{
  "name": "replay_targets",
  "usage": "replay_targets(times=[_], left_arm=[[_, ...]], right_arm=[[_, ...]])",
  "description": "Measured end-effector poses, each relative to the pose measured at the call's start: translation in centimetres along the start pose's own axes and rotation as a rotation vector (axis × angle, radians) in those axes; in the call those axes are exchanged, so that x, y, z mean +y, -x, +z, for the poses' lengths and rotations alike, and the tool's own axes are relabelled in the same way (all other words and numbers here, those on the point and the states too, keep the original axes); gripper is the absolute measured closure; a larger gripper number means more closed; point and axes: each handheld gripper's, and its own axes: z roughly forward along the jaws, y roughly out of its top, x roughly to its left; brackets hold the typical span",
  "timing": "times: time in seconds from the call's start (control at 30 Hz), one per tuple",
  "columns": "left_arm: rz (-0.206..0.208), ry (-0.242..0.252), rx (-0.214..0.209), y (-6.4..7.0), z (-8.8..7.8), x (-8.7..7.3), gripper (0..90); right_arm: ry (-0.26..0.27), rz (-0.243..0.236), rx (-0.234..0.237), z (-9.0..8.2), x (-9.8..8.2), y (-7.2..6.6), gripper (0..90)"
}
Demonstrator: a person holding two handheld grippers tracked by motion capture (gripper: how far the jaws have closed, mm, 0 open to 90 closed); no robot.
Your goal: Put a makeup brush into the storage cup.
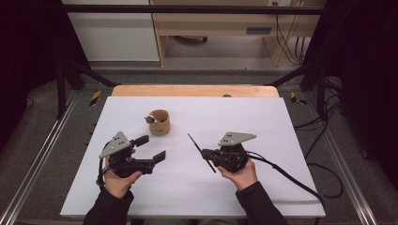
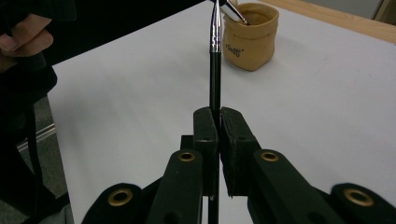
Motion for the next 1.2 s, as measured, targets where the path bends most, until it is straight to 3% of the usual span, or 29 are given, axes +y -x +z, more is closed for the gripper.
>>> replay_targets(times=[1.2], left_arm=[[-0.033, 0.017, -0.074, 2.1, 3.9, 1.0, 12.6]], right_arm=[[0.071, -0.005, 0.017, -0.2, -0.1, -0.6, 85.7]])
